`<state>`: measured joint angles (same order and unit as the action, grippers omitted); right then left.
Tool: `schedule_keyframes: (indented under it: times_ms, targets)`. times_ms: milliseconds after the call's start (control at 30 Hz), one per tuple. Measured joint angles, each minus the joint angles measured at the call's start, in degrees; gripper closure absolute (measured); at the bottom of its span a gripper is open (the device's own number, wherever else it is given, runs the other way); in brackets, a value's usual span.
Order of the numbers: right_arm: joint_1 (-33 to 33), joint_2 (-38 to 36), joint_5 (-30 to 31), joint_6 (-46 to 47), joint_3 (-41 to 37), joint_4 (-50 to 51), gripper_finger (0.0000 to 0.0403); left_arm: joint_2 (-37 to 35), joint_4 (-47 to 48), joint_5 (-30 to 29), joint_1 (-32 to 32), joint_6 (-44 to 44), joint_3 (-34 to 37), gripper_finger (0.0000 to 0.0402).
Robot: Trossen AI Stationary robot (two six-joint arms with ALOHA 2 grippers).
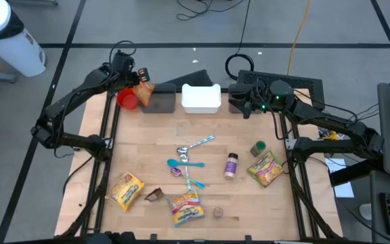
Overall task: Pick & Place Food Item
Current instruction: Put the orange noodle pack into the left black bin
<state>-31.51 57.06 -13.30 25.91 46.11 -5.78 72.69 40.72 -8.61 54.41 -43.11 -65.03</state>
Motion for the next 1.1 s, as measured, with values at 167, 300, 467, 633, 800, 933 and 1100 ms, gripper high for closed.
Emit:
schedule_keyframes:
  times_ms: [167,300,467,633,800,933,1100]
  targets:
    - [0.0,0.0,0.0,0.0,0.0,0.0,0.0215,0.1,-1.8,-0.4,-0.1,-3.2,3.5,0.0401]
    - [0.0,0.0,0.0,0.0,0.0,0.0,0.0214,0.1,-4.6,-0.5,-0.6,-5.8,7.2,0.0401]
    - [0.0,0.0,0.0,0.4,0.0,0.0,0.0214,0.1,-8.3,-0.5,-1.0,-8.8,10.7,0.0401]
    - [0.0,0.0,0.0,0.4,0.0,0.0,0.0218,0.1,-8.5,-2.1,-1.1,-10.3,11.6,0.0401]
    - [0.0,0.0,0.1,0.4,0.0,0.0,0.0218,0.1,-9.0,-4.4,-1.1,-11.7,11.6,0.0401]
    - [0.0,0.0,1.5,0.4,0.0,0.0,0.0218,0.1,-8.9,-5.1,-1.1,-12.6,11.6,0.0401]
    - [0.0,0.0,1.5,0.4,0.0,0.0,0.0219,0.1,-8.9,-6.7,-1.1,-13.0,11.6,0.0401]
